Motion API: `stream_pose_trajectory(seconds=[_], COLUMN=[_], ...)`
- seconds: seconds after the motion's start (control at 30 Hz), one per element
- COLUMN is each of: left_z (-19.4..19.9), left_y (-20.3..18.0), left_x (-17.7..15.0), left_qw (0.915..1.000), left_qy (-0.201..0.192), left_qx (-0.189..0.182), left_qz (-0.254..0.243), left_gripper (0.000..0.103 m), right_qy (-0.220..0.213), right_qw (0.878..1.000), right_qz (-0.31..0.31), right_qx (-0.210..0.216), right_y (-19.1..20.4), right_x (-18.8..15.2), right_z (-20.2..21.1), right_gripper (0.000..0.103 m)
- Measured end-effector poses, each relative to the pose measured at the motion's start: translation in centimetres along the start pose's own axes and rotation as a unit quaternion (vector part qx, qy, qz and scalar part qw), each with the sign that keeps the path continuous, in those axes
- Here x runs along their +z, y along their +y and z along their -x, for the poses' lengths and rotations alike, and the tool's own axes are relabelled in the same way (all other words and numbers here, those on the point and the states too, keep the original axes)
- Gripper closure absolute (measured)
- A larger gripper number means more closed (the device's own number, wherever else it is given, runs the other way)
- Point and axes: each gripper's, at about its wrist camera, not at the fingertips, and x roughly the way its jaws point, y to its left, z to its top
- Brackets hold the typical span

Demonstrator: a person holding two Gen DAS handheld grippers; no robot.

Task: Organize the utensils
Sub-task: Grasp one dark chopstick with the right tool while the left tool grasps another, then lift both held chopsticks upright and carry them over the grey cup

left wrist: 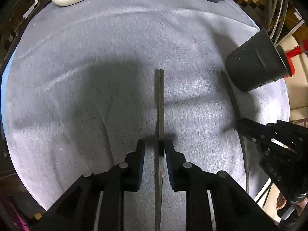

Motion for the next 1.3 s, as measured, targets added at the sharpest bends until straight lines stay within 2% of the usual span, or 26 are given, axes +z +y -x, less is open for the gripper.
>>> stream_pose_trajectory(seconds=[0.07, 0.13, 0.23, 0.37, 0.53, 0.63, 0.67, 0.73, 0.8, 0.87, 0.93, 0.97, 1.03, 1.1, 1.3], left_z=[-0.1, 0.0, 0.0, 0.3, 3.0, 5.7, 6.6, 8.5, 9.8, 10.9, 11.6, 11.5, 11.1, 11.1, 10.8], left_y=[-0.1, -0.2, 0.3, 2.1, 4.1, 5.0, 5.1, 5.3, 5.2, 5.0, 4.4, 4.2, 3.8, 4.0, 2.8], left_x=[0.5, 0.7, 0.7, -0.3, -1.8, -3.2, -3.6, -4.4, -5.1, -5.3, -5.3, -5.0, -4.9, -4.7, -4.8], left_qw=[1.0000, 0.9999, 0.9997, 0.9992, 0.9948, 0.9878, 0.9838, 0.9746, 0.9633, 0.9510, 0.9397, 0.9336, 0.9250, 0.9178, 0.8933], left_qy=[-0.002, -0.006, -0.012, -0.022, -0.078, -0.131, -0.152, -0.194, -0.247, -0.288, -0.323, -0.341, -0.364, -0.382, -0.441], left_qx=[0.003, 0.005, -0.013, -0.032, -0.057, -0.068, -0.073, -0.086, -0.069, -0.073, -0.064, -0.059, -0.045, -0.036, 0.002], left_qz=[-0.008, -0.013, -0.016, -0.002, 0.032, 0.050, 0.059, 0.071, 0.078, 0.086, 0.092, 0.092, 0.097, 0.100, 0.087], left_gripper=[0.081, 0.096, 0.097, 0.098, 0.098, 0.098, 0.098, 0.098, 0.098, 0.098, 0.098, 0.098, 0.098, 0.098, 0.098], right_qy=[0.004, 0.003, 0.001, -0.008, -0.060, -0.116, -0.132, -0.193, -0.243, -0.295, -0.348, -0.360, -0.397, -0.418, -0.458], right_qw=[1.000, 1.000, 0.999, 0.999, 0.998, 0.993, 0.990, 0.979, 0.968, 0.952, 0.933, 0.927, 0.911, 0.901, 0.880], right_qz=[0.001, 0.007, 0.027, 0.032, 0.026, 0.007, -0.002, -0.025, -0.048, -0.069, -0.091, -0.098, -0.110, -0.112, -0.106], right_qx=[-0.007, -0.016, -0.025, -0.015, 0.015, 0.036, 0.039, 0.054, 0.046, 0.046, 0.022, 0.017, -0.010, -0.024, -0.061], right_y=[0.1, 0.5, 1.1, 1.0, 1.2, 0.3, 0.1, -0.7, -1.6, -2.6, -3.7, -3.4, -4.1, -4.6, -4.2], right_x=[0.3, 0.7, 0.7, -0.1, -1.9, -3.6, -3.9, -5.2, -6.3, -7.3, -8.2, -7.3, -7.7, -8.1, -7.2], right_z=[-0.7, -0.7, -0.8, -0.3, 2.4, 5.6, 6.3, 8.7, 10.4, 12.0, 13.6, 13.4, 14.1, 14.9, 14.4], right_gripper=[0.094, 0.093, 0.095, 0.097, 0.097, 0.097, 0.097, 0.097, 0.097, 0.097, 0.097, 0.097, 0.097, 0.097, 0.097])
